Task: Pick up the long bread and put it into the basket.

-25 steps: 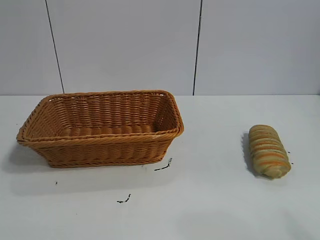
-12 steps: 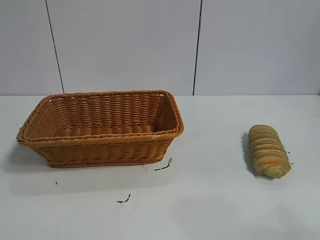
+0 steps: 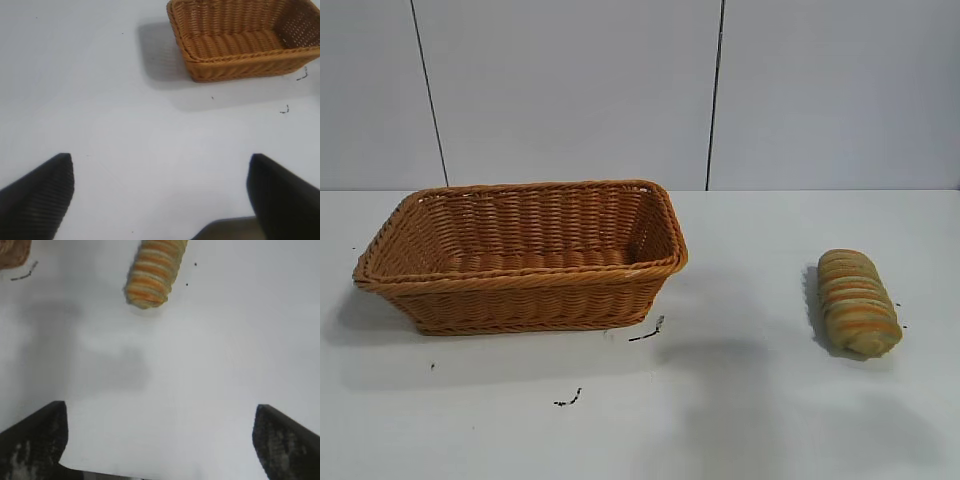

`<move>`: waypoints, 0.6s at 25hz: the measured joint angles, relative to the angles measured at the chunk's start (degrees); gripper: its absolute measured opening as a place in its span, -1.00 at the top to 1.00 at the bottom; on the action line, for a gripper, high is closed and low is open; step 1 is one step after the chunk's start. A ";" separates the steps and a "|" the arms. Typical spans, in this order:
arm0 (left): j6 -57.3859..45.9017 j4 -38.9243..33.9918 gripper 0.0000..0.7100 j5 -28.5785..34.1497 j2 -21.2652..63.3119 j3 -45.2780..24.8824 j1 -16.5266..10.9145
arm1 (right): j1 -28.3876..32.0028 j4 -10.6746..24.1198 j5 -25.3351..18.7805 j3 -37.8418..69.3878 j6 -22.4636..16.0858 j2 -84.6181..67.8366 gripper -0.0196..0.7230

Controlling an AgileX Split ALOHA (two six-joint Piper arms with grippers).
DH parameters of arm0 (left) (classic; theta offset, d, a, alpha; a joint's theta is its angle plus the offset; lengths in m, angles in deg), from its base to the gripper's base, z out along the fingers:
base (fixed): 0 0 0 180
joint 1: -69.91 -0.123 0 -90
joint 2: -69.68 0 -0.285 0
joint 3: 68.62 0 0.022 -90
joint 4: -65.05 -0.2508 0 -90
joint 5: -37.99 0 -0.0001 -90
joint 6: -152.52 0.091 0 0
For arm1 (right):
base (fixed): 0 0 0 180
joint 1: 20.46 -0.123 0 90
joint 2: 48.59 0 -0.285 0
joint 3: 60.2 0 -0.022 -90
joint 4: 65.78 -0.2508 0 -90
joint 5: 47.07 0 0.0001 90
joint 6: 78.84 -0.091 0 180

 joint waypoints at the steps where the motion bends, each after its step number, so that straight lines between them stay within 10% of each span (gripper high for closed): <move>1: 0.00 0.00 -0.95 0.00 0.00 0.00 0.00 | 0.00 -0.28 0.03 -1.54 0.00 2.78 -0.91; 15: 0.00 0.00 -0.95 0.00 0.00 0.00 0.00 | -3.37 -1.23 5.91 -17.03 0.62 22.81 -0.91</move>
